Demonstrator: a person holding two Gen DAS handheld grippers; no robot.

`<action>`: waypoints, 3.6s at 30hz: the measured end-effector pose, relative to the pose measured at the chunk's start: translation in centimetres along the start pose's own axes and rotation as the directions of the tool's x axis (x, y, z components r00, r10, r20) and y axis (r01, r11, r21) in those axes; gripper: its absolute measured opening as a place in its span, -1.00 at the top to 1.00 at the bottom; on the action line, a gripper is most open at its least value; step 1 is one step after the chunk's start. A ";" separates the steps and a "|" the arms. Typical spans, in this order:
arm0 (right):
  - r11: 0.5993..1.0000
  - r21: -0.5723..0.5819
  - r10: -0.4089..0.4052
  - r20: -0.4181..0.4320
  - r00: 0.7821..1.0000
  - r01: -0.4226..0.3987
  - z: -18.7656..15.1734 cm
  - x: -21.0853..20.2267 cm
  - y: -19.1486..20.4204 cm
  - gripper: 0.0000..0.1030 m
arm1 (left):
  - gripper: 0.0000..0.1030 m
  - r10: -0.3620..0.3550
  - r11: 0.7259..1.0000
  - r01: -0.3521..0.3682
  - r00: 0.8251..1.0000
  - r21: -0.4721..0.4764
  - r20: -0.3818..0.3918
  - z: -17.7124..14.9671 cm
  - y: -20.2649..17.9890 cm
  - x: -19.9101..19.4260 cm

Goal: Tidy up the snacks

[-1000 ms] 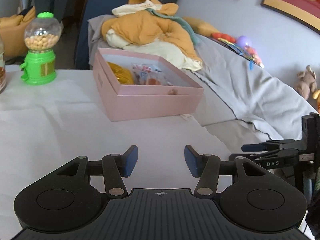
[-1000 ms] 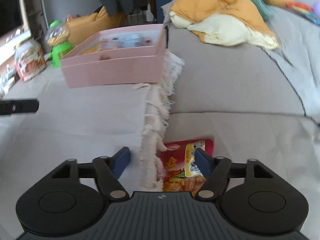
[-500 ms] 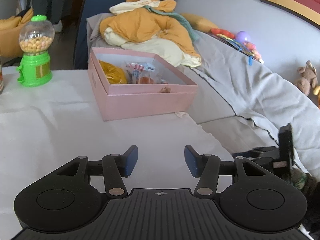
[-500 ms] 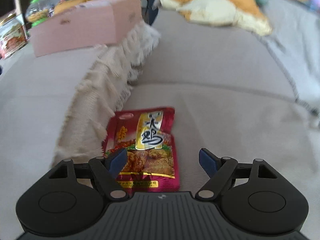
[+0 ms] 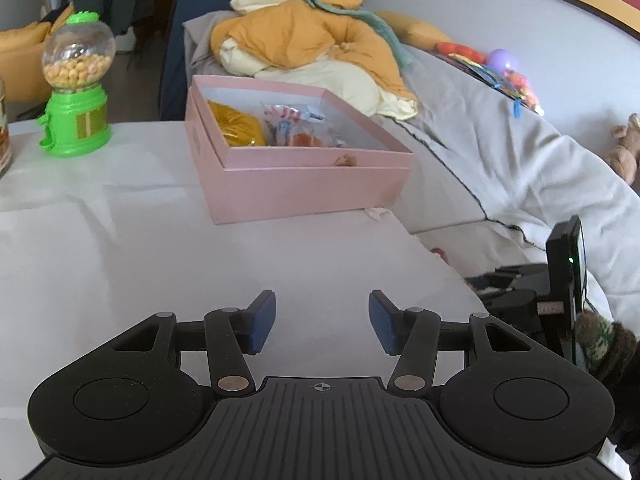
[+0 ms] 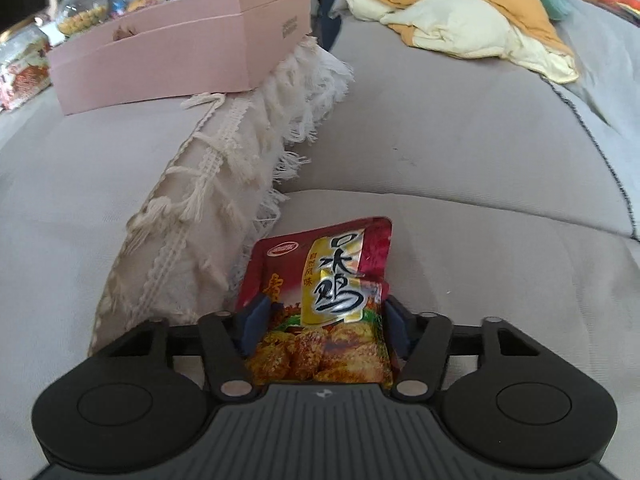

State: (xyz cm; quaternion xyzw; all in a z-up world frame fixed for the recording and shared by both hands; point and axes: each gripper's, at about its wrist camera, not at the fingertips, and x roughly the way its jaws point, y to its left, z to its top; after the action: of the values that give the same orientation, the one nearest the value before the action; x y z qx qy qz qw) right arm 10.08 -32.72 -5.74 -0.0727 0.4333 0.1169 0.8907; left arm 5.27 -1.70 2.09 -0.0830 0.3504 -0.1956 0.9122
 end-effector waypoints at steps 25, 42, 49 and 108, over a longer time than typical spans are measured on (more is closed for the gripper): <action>0.976 0.152 -0.148 -0.059 0.987 0.156 -0.8 1.4 -3.0 -1.00 | -0.10 0.138 0.988 -0.136 0.990 -0.068 0.021 -1.1 2.5 -0.9; 0.989 0.063 -0.137 0.085 0.987 0.132 2.0 -12.2 0.5 0.96 | -0.10 0.112 0.987 -0.104 0.992 -0.119 0.057 -1.2 2.9 -2.8; 0.987 -0.020 -0.155 0.085 0.984 0.157 1.4 -10.5 0.9 0.83 | -0.10 0.097 0.989 -0.089 0.993 -0.122 0.069 -1.6 3.2 -4.1; 0.963 0.164 0.134 0.400 0.907 -0.215 15.7 -14.2 5.2 -0.51 | -0.09 0.112 0.989 -0.103 0.990 -0.104 0.090 -0.1 0.9 -1.6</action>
State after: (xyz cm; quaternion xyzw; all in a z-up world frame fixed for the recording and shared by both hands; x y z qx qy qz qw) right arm 12.04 -26.11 14.98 0.0828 0.2645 0.1633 0.9468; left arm 4.42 -0.23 2.72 -0.1183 0.3195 -0.1244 0.9319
